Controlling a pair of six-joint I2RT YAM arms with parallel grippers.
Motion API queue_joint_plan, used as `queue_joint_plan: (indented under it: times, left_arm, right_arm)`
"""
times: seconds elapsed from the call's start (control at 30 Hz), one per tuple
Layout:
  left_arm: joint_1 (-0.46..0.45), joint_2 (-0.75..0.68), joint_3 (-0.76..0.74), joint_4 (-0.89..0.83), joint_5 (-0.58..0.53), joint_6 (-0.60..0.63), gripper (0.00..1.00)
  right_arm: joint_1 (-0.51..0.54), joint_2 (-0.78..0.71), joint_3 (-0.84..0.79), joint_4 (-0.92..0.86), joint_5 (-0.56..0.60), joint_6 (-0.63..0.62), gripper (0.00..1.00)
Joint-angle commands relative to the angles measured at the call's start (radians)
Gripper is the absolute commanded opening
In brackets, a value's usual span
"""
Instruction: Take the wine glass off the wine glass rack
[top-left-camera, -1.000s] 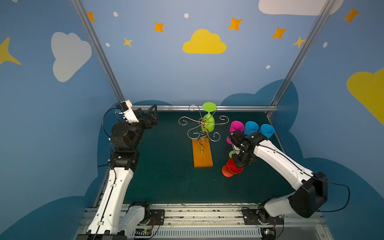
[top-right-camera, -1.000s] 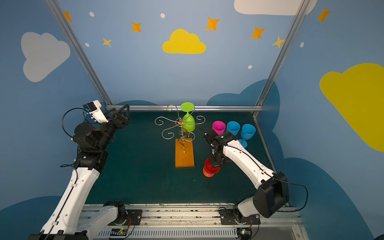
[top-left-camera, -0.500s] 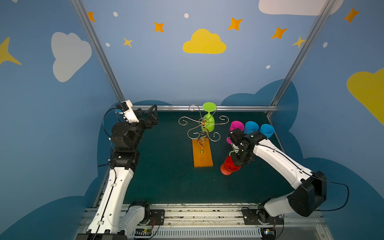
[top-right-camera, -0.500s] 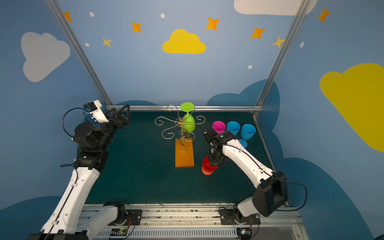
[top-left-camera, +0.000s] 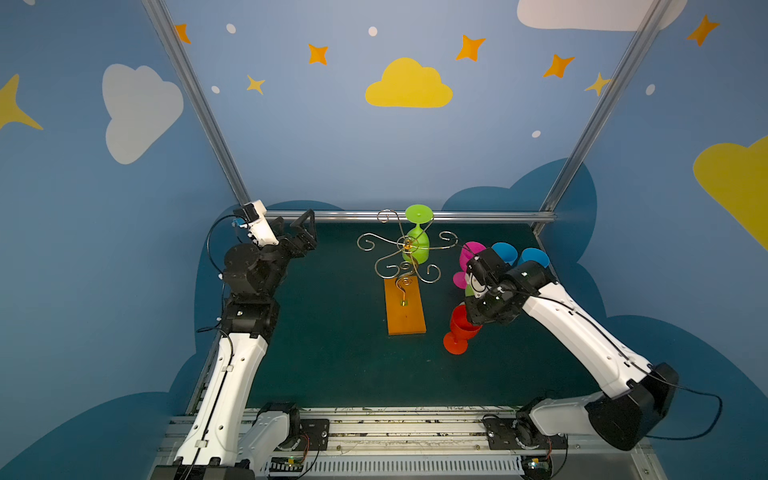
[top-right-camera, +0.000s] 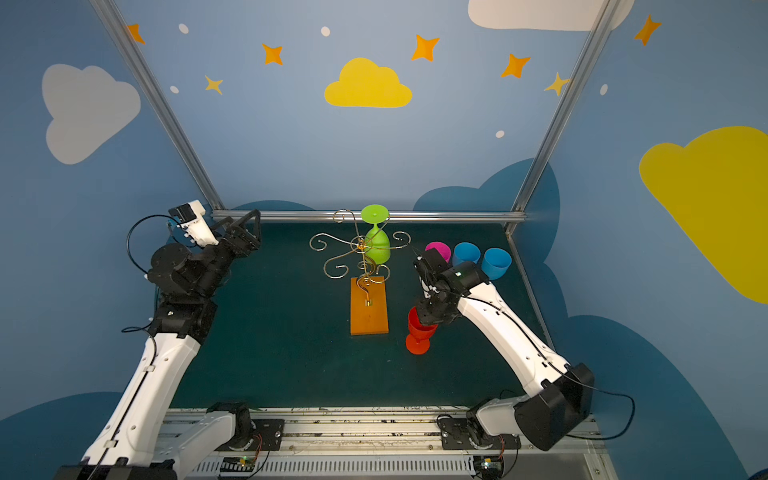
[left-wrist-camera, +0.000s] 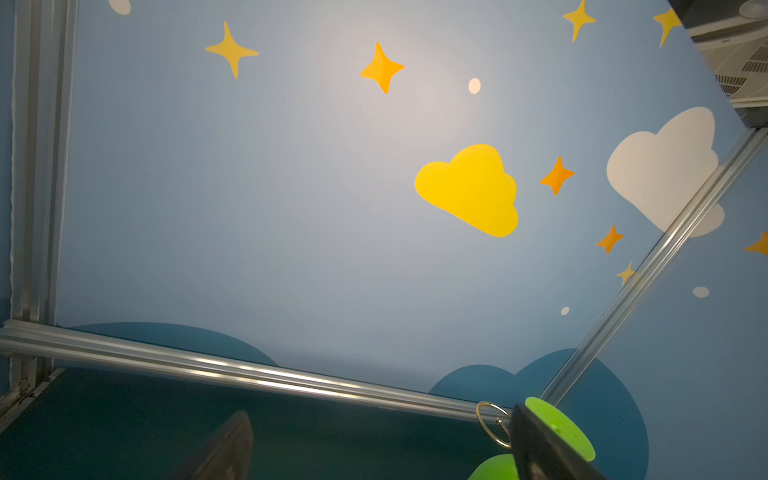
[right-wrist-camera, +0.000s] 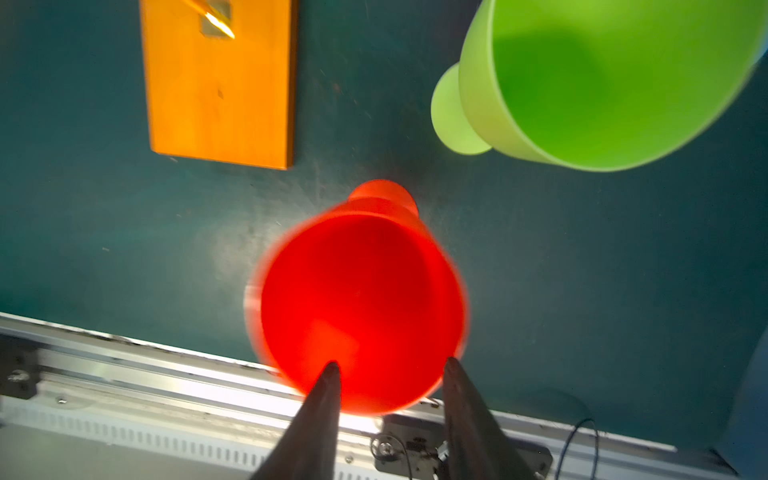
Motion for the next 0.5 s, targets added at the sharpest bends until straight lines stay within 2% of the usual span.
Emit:
queue_joint_plan:
  times: [0.0,0.1,0.27,0.37,0.47]
  left_arm:
    - [0.005,0.029,0.058,-0.063,0.044,-0.014,0.93]
    - [0.005,0.085,0.144,-0.153,0.113,-0.022,0.92]
    - [0.004,0.284,0.415,-0.379,0.413,-0.025,0.87]
    - [0.003,0.449,0.630,-0.535,0.585,-0.014,0.80]
    - [-0.012,0.612,0.848,-0.676,0.660,0.025,0.77]
  right_arm:
    - [-0.005,-0.086,0.020,0.043,-0.035,-0.048,0.48]
    - [-0.004,-0.196,-0.022,0.114,-0.014,-0.034,0.56]
    - [-0.034,-0.438,-0.147,0.304,-0.024,-0.043,0.70]
    - [-0.097,-0.478,-0.127,0.279,-0.082,-0.049,0.72]
    - [-0.128,-0.505,-0.125,0.273,-0.126,-0.058,0.73]
